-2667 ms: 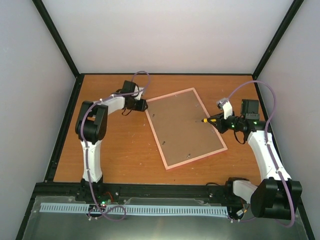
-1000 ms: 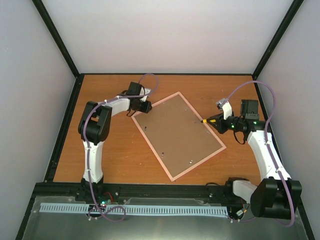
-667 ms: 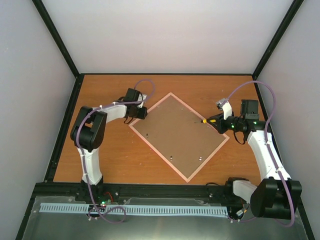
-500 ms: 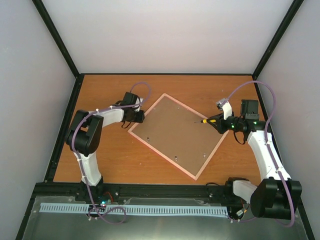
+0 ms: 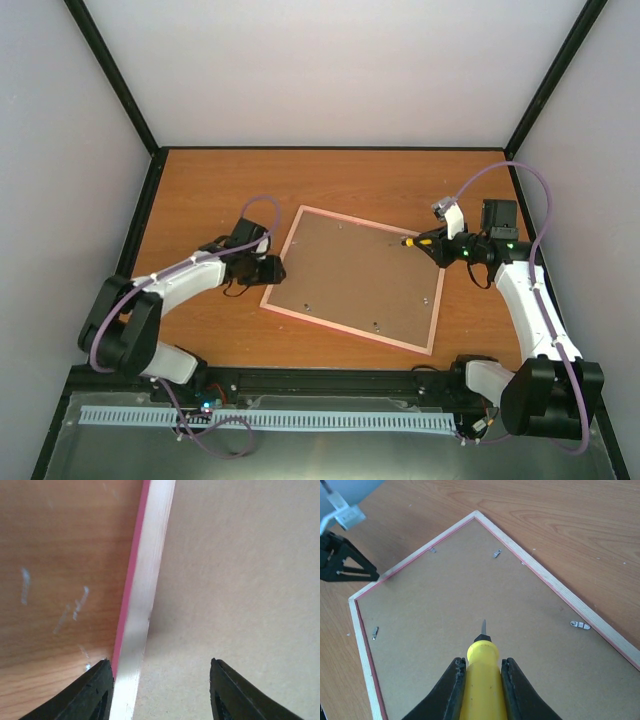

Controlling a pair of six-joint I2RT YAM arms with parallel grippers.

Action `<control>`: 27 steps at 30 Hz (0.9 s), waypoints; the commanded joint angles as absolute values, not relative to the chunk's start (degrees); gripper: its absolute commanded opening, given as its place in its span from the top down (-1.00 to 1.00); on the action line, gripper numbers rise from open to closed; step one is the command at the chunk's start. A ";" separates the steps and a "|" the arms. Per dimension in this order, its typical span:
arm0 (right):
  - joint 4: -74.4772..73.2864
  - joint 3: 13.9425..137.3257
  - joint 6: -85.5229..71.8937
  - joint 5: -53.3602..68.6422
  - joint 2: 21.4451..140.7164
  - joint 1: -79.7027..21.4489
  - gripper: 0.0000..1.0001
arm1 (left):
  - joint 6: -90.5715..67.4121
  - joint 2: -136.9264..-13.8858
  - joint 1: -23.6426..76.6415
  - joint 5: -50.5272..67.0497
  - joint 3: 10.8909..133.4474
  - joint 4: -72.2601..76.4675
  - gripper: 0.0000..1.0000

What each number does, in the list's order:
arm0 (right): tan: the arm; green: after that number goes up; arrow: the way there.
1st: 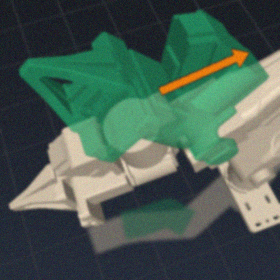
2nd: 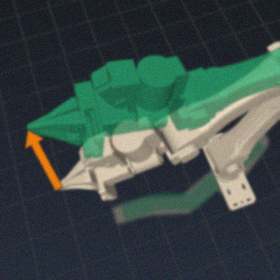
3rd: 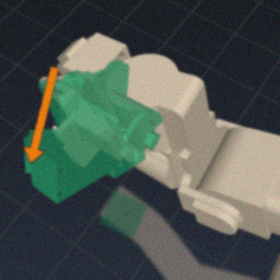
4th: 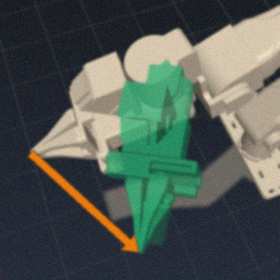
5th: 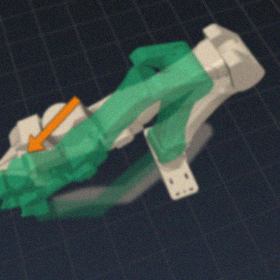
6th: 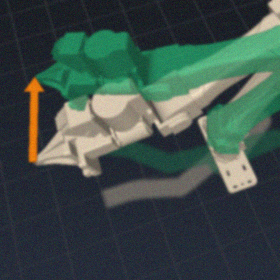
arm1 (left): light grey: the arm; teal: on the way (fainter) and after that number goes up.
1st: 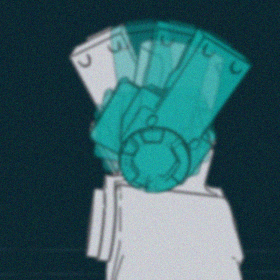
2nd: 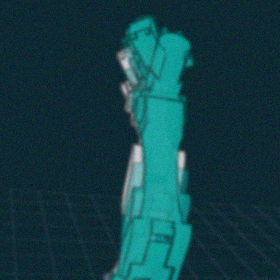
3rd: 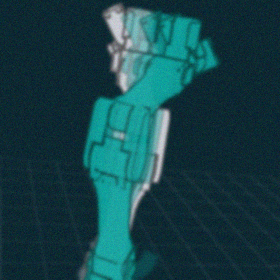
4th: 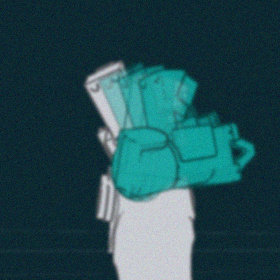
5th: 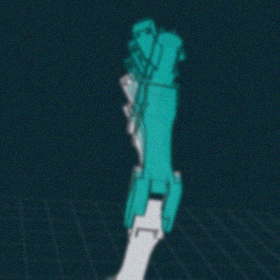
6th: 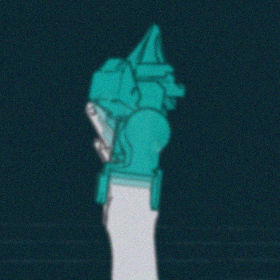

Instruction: Take the photo out of the frame

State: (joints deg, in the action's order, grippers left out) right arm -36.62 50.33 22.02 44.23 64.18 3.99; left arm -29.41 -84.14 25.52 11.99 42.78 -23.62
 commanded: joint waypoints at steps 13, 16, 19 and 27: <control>-36.55 51.40 22.89 44.99 63.49 4.12 0.94 | -20.91 -99.38 21.55 9.93 63.23 -25.42 0.09; -36.71 51.50 22.94 44.91 63.84 4.13 0.94 | -20.18 -100.52 21.53 11.30 63.19 -25.58 0.11; -36.80 51.67 23.03 45.16 64.30 4.08 0.95 | -19.96 -100.94 21.53 12.41 61.66 -24.89 0.09; -36.88 51.86 22.64 45.39 64.60 4.08 0.94 | -21.65 -99.69 22.38 13.71 54.45 -21.65 0.27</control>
